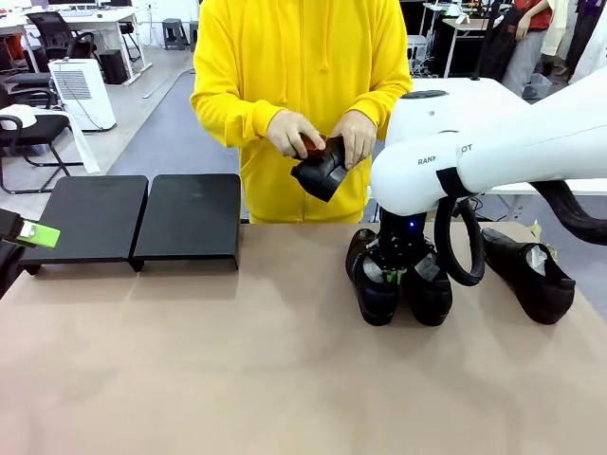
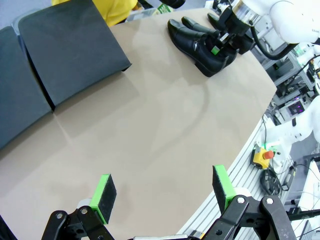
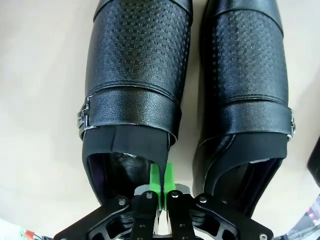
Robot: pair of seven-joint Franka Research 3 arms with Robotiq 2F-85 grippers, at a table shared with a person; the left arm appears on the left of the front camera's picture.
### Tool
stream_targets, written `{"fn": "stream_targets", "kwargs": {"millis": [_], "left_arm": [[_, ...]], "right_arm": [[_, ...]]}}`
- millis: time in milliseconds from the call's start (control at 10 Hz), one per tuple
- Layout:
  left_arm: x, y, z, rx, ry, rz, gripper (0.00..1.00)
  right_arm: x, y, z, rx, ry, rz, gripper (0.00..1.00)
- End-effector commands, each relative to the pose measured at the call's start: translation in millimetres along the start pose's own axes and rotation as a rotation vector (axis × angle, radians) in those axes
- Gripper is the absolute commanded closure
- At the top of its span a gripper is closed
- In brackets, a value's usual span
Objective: Organize the shoes by placing them on the stand.
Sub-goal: Pick up one Shoe and place it in the middle of the table.
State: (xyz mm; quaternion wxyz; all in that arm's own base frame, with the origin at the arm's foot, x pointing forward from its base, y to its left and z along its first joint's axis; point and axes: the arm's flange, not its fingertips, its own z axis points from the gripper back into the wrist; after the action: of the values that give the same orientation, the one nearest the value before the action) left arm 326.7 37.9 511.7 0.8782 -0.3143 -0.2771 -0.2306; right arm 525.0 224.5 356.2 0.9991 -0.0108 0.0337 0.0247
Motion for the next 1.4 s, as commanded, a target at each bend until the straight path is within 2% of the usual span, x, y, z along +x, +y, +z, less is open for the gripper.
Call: {"fn": "stream_targets", "kwargs": {"millis": [0, 200, 400, 500, 700, 800, 1200, 1300], "left_arm": [[0, 1, 0, -0.014, -0.008, -0.015, 0.0], [0, 1, 0, -0.014, -0.008, -0.015, 0.0], [0, 1, 0, -0.014, -0.008, -0.015, 0.0], [0, 1, 0, -0.014, -0.008, -0.015, 0.0], [0, 1, 0, -0.014, -0.008, -0.015, 0.0], [0, 1, 0, -0.014, -0.008, -0.015, 0.0], [0, 1, 0, -0.014, -0.008, -0.015, 0.0], [0, 1, 0, -0.014, -0.008, -0.015, 0.0]], "right_arm": [[8, 11, -7, -0.04, 0.026, -0.023, 1.0], [-8, 13, 20, -0.011, -0.032, -0.055, 1.0], [-55, 14, 82, 0.019, -0.174, -0.059, 1.0], [-81, 16, 105, 0.04, -0.212, -0.045, 1.0], [-119, 23, 125, 0.059, -0.161, 0.021, 1.0], [-71, 23, 113, 0.034, -0.184, -0.013, 1.0], [-71, 23, 113, 0.034, -0.184, -0.013, 1.0], [-78, 19, 101, 0.033, -0.157, -0.024, 1.0]]}}
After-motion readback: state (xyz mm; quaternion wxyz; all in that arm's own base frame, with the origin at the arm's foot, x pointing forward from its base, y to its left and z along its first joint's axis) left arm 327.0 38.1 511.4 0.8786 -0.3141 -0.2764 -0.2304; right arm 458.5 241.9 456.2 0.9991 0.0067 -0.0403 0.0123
